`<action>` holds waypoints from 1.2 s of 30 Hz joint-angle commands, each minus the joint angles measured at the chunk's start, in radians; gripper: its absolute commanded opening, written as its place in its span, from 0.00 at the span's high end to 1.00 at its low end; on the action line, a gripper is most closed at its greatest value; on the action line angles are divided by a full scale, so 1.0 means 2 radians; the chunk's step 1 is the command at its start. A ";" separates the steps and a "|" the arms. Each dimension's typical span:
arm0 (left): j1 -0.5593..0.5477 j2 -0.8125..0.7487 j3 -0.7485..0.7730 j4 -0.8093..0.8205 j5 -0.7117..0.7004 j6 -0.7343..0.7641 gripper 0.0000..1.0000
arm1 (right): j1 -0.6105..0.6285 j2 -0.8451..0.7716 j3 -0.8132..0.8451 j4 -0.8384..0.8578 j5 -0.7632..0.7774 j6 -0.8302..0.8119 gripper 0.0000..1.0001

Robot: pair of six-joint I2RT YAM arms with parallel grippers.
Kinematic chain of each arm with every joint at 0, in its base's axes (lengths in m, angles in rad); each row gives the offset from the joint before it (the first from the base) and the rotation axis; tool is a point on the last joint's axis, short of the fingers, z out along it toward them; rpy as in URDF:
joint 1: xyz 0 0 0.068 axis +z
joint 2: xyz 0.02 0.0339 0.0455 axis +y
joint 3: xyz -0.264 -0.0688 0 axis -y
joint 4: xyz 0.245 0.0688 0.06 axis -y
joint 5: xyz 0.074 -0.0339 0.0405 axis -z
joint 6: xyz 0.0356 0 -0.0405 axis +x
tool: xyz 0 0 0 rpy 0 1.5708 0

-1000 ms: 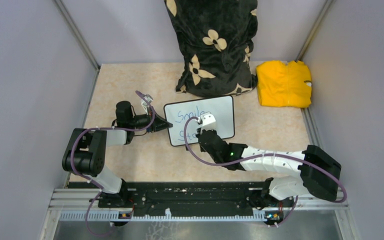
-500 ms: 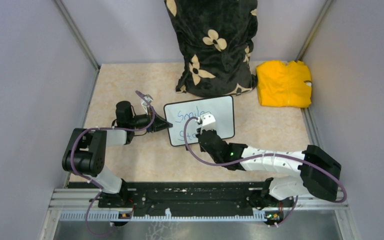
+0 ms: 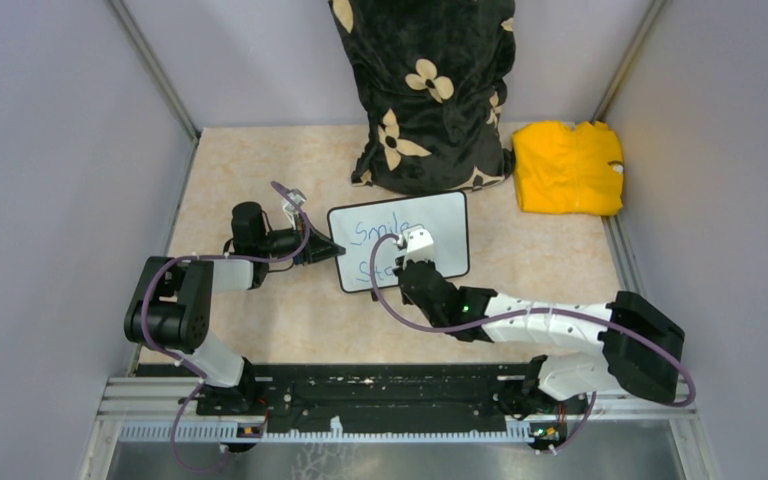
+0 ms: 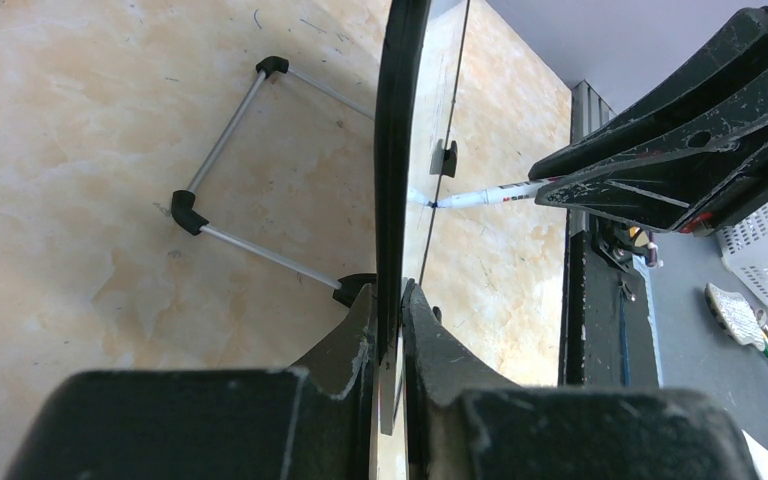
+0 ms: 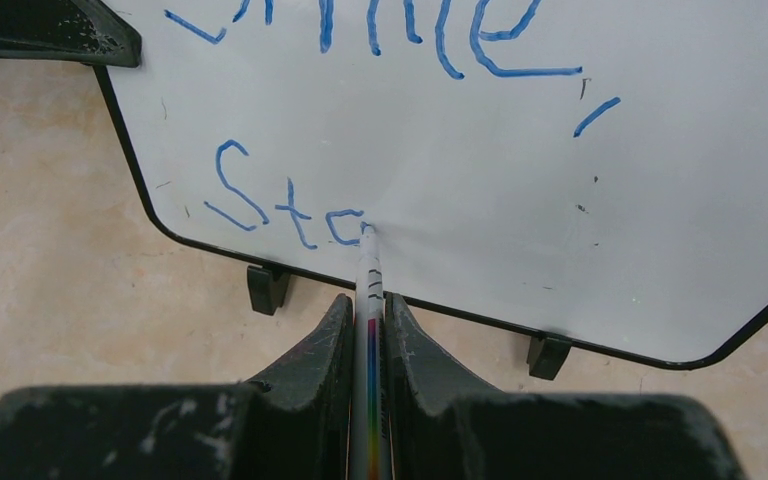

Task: Write a sentence on the whiteboard

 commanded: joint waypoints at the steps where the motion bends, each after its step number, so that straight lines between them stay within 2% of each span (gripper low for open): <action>1: -0.007 0.003 0.003 -0.022 -0.020 0.025 1.00 | -0.008 -0.026 0.000 0.005 0.008 0.005 1.00; 9: -0.007 0.003 0.003 -0.023 -0.021 0.025 1.00 | -0.008 -0.065 0.003 0.018 0.001 -0.005 1.00; 36: -0.007 0.001 0.004 -0.025 -0.021 0.026 1.00 | -0.017 -0.026 -0.008 0.032 0.015 0.008 1.00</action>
